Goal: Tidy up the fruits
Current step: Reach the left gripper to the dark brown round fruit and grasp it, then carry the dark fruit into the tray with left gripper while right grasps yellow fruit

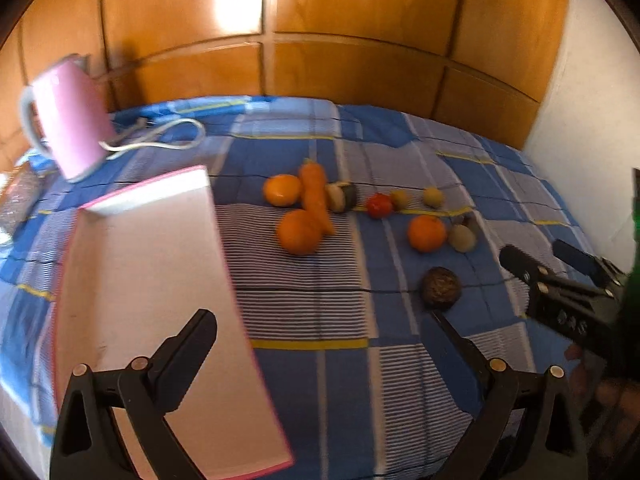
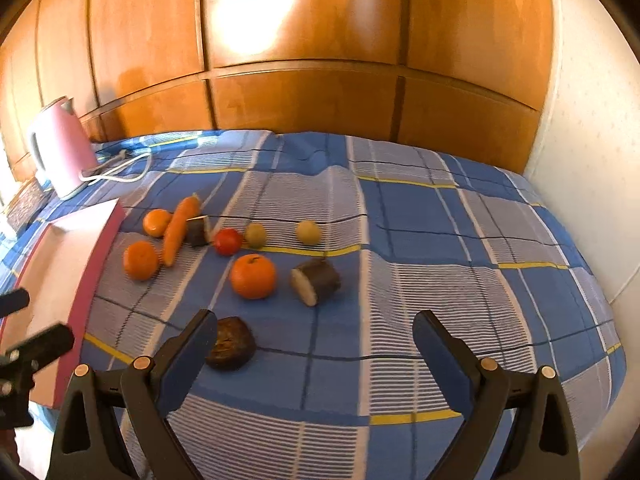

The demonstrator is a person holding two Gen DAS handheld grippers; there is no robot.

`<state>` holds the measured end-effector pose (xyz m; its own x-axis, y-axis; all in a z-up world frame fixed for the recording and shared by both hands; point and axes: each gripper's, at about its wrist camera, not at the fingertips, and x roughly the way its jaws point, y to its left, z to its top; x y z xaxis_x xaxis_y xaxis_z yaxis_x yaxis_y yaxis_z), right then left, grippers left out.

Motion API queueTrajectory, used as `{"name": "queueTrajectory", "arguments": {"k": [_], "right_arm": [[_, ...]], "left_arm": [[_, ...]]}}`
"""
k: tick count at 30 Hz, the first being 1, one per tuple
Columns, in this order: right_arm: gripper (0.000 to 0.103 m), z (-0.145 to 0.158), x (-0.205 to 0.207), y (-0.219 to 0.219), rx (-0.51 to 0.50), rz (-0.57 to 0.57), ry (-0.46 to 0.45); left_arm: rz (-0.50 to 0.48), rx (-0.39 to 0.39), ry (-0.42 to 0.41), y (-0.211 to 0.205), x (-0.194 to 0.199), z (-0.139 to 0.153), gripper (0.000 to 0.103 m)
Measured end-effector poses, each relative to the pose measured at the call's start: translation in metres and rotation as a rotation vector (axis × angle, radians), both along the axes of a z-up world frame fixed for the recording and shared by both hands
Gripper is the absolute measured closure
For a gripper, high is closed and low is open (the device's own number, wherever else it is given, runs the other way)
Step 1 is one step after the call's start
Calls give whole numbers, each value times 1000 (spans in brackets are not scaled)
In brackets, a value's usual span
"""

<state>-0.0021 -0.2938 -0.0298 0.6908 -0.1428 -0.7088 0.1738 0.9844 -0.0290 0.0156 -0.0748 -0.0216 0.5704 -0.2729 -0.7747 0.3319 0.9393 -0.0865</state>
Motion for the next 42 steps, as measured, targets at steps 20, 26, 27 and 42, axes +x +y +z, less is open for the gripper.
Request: {"name": "queueTrajectory", "arguments": {"k": [20,26,27,42], "right_arm": [[50,-19,-3,-70,184,-119,73],[50,-25,2,-69,217,-92,85],[50,-26,3,-67,221,-80,83],[70,-13,55,-34,239,114,87]], "left_arm": [[-274,37,128,-115,37,-53,44],[-286,23,120,-106,31,-58,60],[-278,20,121,-101,30,-57,60],[-197,-45,110,-66,24,-62,60]]}}
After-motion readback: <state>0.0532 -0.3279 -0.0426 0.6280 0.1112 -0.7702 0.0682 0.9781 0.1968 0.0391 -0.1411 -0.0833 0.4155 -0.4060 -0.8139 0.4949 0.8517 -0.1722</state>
